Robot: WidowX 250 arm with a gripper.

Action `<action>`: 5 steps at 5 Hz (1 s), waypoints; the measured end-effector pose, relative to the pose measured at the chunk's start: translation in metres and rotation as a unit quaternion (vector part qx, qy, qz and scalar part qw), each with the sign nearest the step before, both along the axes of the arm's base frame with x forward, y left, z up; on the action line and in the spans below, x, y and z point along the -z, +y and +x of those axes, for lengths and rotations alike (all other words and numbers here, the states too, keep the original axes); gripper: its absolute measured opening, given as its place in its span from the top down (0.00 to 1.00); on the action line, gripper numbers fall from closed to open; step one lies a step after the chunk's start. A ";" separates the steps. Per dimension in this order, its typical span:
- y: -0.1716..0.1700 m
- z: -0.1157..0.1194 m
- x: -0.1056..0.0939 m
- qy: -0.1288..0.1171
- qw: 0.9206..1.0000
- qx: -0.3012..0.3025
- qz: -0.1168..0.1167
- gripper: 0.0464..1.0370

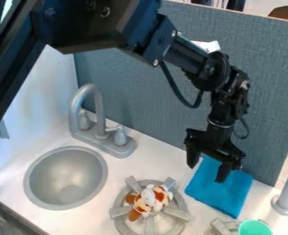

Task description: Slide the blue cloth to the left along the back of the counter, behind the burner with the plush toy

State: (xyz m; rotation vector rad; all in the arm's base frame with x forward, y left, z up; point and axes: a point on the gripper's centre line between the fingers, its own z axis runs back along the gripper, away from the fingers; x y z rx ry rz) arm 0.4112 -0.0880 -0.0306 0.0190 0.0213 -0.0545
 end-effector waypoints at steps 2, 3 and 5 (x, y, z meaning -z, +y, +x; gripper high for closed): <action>0.004 -0.015 0.034 0.008 1.000 0.013 0.001 0.04; -0.002 -0.009 0.039 -0.025 1.000 0.010 -0.002 0.04; -0.024 0.010 0.030 -0.066 0.998 0.005 -0.020 0.04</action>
